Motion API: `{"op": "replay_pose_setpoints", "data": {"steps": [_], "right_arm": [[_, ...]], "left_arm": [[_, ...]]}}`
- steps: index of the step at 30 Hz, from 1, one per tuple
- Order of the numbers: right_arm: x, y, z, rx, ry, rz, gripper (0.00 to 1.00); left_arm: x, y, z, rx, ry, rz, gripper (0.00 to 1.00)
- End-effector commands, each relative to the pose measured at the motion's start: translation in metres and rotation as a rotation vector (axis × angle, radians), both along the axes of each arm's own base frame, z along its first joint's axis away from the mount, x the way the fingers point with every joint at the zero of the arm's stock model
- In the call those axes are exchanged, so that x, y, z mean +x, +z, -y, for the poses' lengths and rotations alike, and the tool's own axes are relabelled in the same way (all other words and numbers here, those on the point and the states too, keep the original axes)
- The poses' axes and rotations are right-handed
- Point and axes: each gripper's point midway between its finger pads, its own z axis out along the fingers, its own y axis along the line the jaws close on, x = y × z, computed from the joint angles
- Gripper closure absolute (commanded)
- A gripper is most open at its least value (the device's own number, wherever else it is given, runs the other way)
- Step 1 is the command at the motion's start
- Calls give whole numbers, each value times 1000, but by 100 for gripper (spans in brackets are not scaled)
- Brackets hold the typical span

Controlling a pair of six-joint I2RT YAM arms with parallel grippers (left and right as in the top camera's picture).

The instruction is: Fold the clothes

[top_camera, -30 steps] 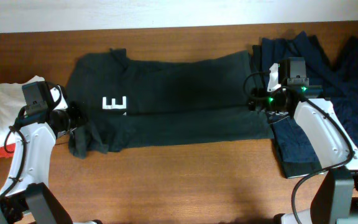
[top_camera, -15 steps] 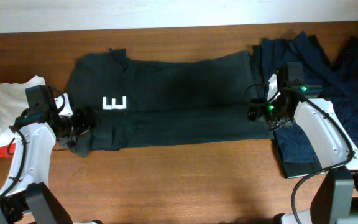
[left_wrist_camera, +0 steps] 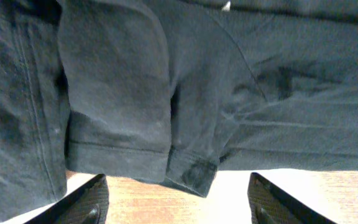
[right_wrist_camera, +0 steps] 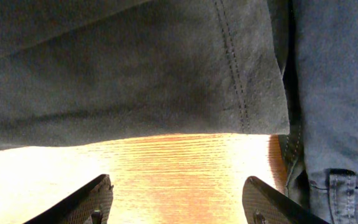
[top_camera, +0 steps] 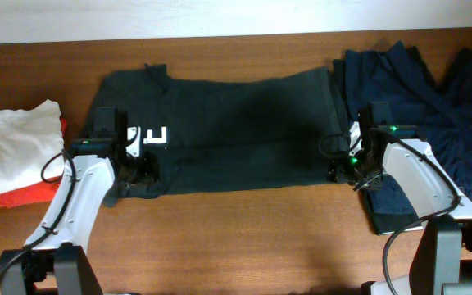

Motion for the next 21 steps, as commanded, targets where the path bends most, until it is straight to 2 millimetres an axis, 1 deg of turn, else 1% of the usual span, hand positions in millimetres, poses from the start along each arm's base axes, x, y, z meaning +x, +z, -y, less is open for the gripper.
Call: {"op": "replay_pose_setpoints", "data": {"steps": [1,3,8,13,16,17,19,20,21], "right_arm": [[-2,-3,4,-13,-3,-10,30],[-2,-3,4,-13,-3,-11,30],[-3,-3,4,-13,-3,-12,31],[-3,-3,4,-12,-3,-12,31],[-3,-3,4,-12,-3,-12,31],[-3,-3,4,-12,-3,-12,31],[-3,-3,4,-13,-3,-12,31],[-2,-3,4,-13,-3,-11,32],[-3,-3,4,-13,-3,-12,32]], "left_arm": [[-12,-12,9,43,-40,-44,33],[-18,-16,16,71,-75,-59,33],[-24,-24,23,142,-130,-82,33],[-29,-33,24,149,-140,-120,34],[-33,-43,23,151,-133,-165,40],[-35,-46,23,152,-132,-178,43],[-38,-50,23,153,-128,-197,46],[-38,-50,23,151,-129,-198,50],[-38,-50,24,149,-129,-198,56]]}}
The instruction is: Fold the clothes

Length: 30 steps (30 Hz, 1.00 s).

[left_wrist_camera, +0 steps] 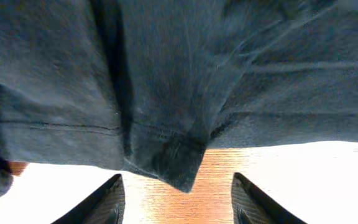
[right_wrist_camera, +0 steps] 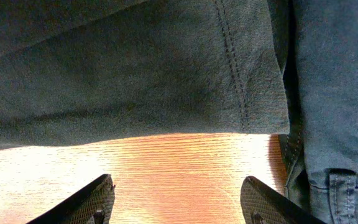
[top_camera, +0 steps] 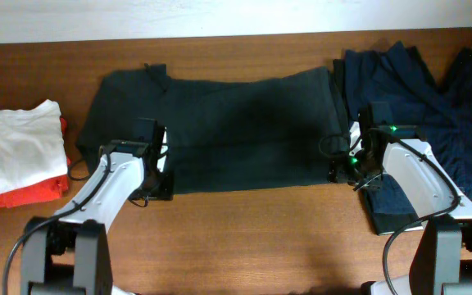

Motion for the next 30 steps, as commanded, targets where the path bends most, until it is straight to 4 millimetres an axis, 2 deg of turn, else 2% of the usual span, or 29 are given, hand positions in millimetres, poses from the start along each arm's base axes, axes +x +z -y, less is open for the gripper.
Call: {"op": "replay_pose_setpoints", "data": {"steps": [1,2,8,12,15,18,20,21,22,24,26,27,28,29,30], "right_arm": [[-2,-3,4,-13,-2,-10,32],[-2,-3,4,-13,-2,-10,32],[-3,-3,4,-13,-2,-12,33],[-3,-3,4,-13,-2,-12,33],[-3,-3,4,-13,-2,-12,33],[-3,-3,4,-13,-2,-13,33],[-3,-3,4,-13,-2,-13,34],[-3,-3,4,-13,-2,-13,34],[-3,-3,4,-13,-2,-13,34],[-4,-3,4,-12,-2,-17,34],[-4,-3,4,-12,-2,-17,34],[-4,-3,4,-12,-2,-17,34],[-4,-3,4,-13,-2,-17,34],[-4,-3,4,-13,-2,-17,34],[-4,-3,4,-13,-2,-17,34]], "left_arm": [[-5,-5,-1,11,5,-22,62],[-5,-5,0,11,5,-22,73],[-5,-5,0,11,5,-22,99],[-2,-5,0,10,5,-8,99],[15,2,2,4,6,47,99],[55,28,8,-16,7,175,99],[94,61,7,-3,19,317,99],[105,71,5,2,24,356,99],[122,90,2,11,39,425,99],[146,121,-4,10,62,519,99],[154,137,-8,7,74,557,99],[154,137,-9,8,77,556,95],[152,136,-10,9,78,545,67],[146,132,-11,15,77,514,26],[139,127,-12,20,76,480,13]]}}
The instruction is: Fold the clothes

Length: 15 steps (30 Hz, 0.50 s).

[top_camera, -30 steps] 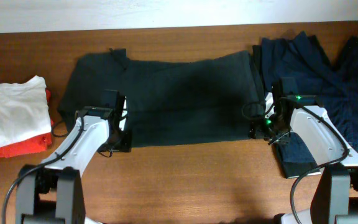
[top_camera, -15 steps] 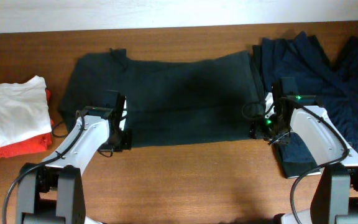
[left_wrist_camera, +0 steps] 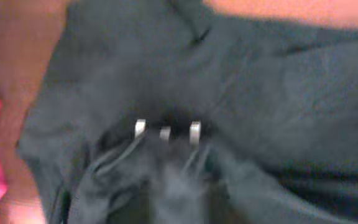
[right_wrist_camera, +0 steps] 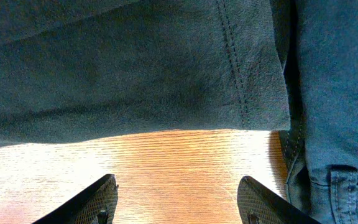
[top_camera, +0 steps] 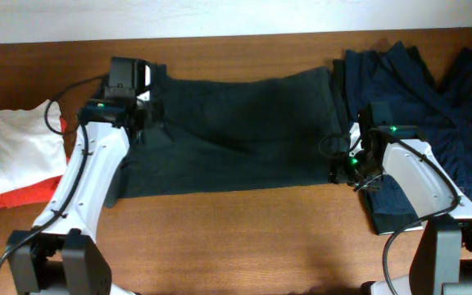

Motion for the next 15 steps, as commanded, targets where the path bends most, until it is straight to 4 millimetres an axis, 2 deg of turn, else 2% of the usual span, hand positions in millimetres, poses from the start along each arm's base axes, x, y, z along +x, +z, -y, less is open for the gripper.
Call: {"op": "replay_pose_setpoints", "data": {"steps": [1,6,10,13,15], "right_arm": [[-2,-2,4,-13,-2,-8,34],[-2,-2,4,-16,-3,-9,34],[0,-2,4,-16,-3,0,34],[16,-1,5,-17,-4,62,38],[30,2,5,-19,-4,121,39]], "left_arm": [[-18,-10,-8,26,14,-86,8],[-54,-25,-15,49,20,-248,7],[-69,-33,-42,49,169,-295,5],[-76,-40,-64,8,309,-310,5],[-84,-53,-72,-48,359,-336,5]]}}
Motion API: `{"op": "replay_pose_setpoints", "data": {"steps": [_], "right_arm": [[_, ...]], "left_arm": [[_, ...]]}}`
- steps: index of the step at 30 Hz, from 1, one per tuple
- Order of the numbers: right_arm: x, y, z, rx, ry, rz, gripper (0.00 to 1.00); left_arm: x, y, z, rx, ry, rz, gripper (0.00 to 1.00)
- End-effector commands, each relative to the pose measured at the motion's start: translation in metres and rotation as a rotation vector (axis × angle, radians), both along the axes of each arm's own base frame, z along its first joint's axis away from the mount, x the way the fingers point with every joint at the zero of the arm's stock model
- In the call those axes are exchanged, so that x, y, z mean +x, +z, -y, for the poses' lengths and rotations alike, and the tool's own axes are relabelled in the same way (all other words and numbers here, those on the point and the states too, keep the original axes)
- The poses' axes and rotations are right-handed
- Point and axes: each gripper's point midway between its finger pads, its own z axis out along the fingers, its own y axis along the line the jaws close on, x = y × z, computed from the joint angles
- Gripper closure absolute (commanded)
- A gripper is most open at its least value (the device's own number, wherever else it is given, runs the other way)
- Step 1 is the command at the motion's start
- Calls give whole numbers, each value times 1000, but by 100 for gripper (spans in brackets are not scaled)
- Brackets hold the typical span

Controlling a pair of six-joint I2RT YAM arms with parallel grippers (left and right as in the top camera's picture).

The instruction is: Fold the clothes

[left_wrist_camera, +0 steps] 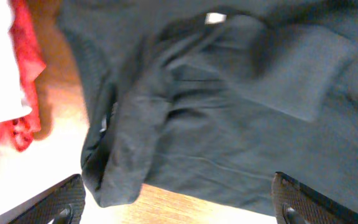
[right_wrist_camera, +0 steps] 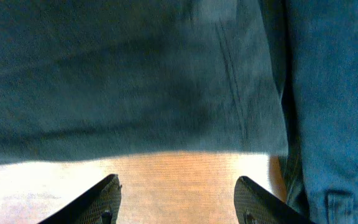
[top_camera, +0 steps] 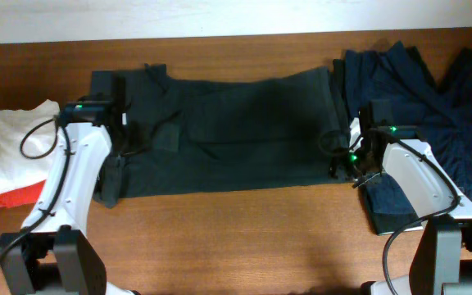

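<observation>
A dark green garment (top_camera: 236, 131) lies spread across the table, its left side bunched in folds (left_wrist_camera: 135, 124). My left gripper (top_camera: 125, 141) hovers over that left side, open, with nothing between its fingers (left_wrist_camera: 67, 200); in the left wrist view the left gripper (left_wrist_camera: 179, 208) is above the lower hem and bare wood. My right gripper (top_camera: 342, 168) is at the garment's lower right corner, also open and empty; in its own view the right gripper (right_wrist_camera: 179, 202) is over wood just below the hem (right_wrist_camera: 135, 93).
White cloth (top_camera: 23, 139) on red cloth (top_camera: 2, 195) lies at the left edge. A pile of navy clothes (top_camera: 433, 90) fills the right back, and a folded navy piece (top_camera: 392, 209) lies beside my right arm. Bare wood (top_camera: 244, 238) runs along the front.
My left gripper was over the garment's upper left, near the collar; it is now lower, over the bunched left side, and open. The garment's top left corner now shows. My right gripper has barely moved.
My left gripper stood open at the garment's lower left hem, then a little further right along that hem. Later it was up at the collar end, and it is now over the left side. My right gripper stayed open at the lower right corner throughout.
</observation>
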Motion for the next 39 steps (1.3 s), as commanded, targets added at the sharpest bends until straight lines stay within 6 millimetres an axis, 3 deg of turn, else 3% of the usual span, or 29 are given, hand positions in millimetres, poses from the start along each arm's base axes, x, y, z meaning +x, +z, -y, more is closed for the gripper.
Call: {"op": "replay_pose_setpoints", "data": {"steps": [1,5,10,15,24,27,39], "right_arm": [[14,1,4,-15,-4,54,39],[22,0,6,-22,-6,82,42],[25,-16,16,-78,-16,55,42],[30,-27,19,-96,-19,50,42],[32,-27,21,-103,-21,56,47],[31,-27,21,-107,-22,54,48],[7,-31,20,-105,-17,-44,52]], "left_arm": [[-17,-24,-17,-43,132,-44,5],[-32,-49,-24,-44,157,-94,5],[-45,-74,-25,-57,177,-131,5],[-54,-90,-20,-83,190,-152,5],[-69,-121,-20,-76,196,-176,5],[-76,-131,-20,-70,198,-183,17],[-163,-123,-79,11,510,-435,18]]}}
